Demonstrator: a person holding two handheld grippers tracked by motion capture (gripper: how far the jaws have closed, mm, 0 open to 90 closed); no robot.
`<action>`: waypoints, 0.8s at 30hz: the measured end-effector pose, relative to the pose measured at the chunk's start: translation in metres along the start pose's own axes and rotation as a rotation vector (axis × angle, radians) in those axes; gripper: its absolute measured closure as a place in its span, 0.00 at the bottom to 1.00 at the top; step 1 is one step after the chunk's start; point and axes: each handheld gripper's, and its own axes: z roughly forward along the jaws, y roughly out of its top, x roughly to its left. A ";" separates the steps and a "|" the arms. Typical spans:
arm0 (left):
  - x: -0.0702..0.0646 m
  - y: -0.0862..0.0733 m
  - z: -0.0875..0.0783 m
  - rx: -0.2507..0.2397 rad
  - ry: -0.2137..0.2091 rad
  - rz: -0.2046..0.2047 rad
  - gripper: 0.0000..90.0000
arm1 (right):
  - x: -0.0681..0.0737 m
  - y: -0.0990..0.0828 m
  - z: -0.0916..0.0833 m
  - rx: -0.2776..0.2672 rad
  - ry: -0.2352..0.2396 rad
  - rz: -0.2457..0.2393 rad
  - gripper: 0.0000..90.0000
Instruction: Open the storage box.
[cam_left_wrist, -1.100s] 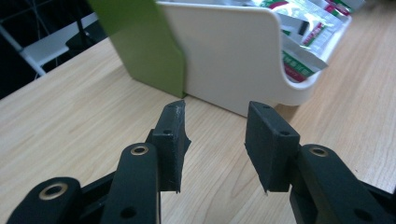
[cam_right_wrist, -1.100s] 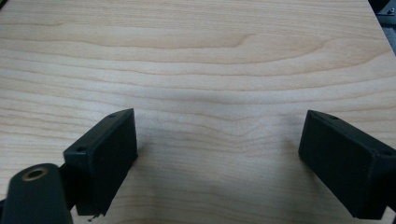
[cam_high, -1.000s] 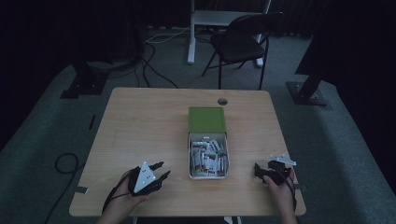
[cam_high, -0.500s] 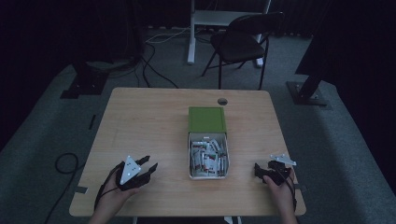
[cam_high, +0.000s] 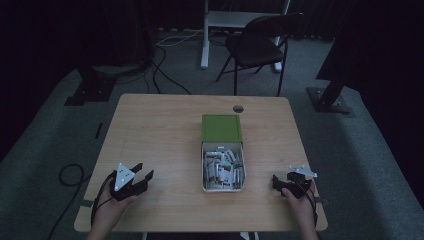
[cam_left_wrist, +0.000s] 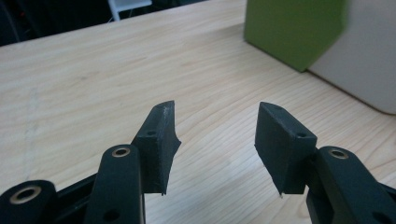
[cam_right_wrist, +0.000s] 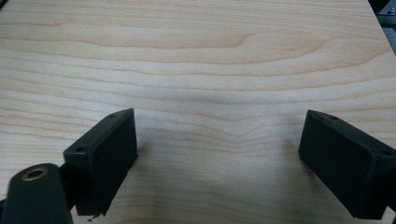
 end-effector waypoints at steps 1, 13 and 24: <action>0.003 -0.001 0.000 0.004 0.015 -0.010 0.53 | 0.000 0.000 0.000 0.000 0.000 0.000 0.12; 0.018 -0.007 -0.003 0.037 0.034 -0.088 0.36 | 0.000 0.000 0.000 0.000 0.000 0.000 0.12; 0.027 -0.016 -0.002 0.151 0.052 -0.134 0.16 | 0.000 0.000 0.000 0.000 0.000 0.000 0.12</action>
